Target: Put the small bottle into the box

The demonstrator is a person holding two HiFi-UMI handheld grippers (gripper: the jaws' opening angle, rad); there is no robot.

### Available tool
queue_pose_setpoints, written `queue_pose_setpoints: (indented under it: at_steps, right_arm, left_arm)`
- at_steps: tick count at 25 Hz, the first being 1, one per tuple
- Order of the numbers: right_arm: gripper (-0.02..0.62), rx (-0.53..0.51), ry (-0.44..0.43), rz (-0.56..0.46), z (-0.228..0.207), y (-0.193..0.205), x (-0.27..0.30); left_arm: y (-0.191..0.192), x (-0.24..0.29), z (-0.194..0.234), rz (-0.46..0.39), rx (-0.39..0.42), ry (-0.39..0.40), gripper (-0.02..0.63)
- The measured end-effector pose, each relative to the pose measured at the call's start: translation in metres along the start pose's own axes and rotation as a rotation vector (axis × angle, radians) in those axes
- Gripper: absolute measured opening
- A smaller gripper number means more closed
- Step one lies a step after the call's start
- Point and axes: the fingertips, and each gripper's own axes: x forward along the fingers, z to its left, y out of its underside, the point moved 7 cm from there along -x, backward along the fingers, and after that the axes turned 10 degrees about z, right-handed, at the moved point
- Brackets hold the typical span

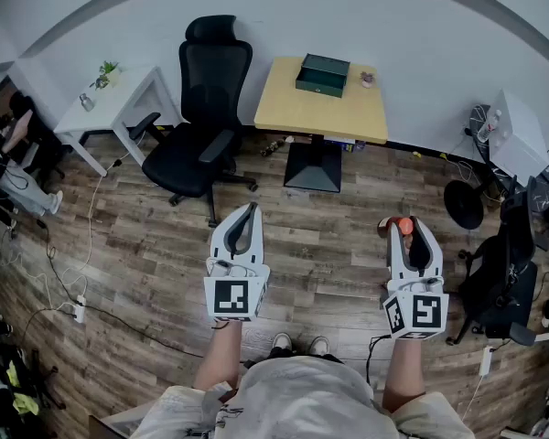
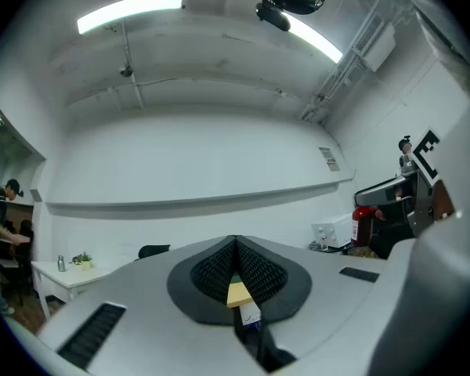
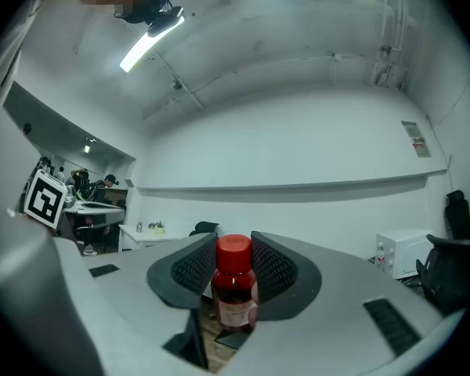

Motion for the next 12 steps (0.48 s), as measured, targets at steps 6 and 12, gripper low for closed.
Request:
queue_pose_setpoints:
  at_steps: [6, 12]
  right_arm:
    - [0.146, -0.006, 0.001, 0.007, 0.020, -0.004, -0.004]
    - [0.146, 0.011, 0.018, 0.002, 0.037, -0.003, -0.005]
  left_arm:
    - [-0.002, -0.013, 0.013, -0.014, -0.005, 0.010, 0.006]
    - [0.000, -0.019, 0.023, -0.026, -0.007, 0.030, 0.006]
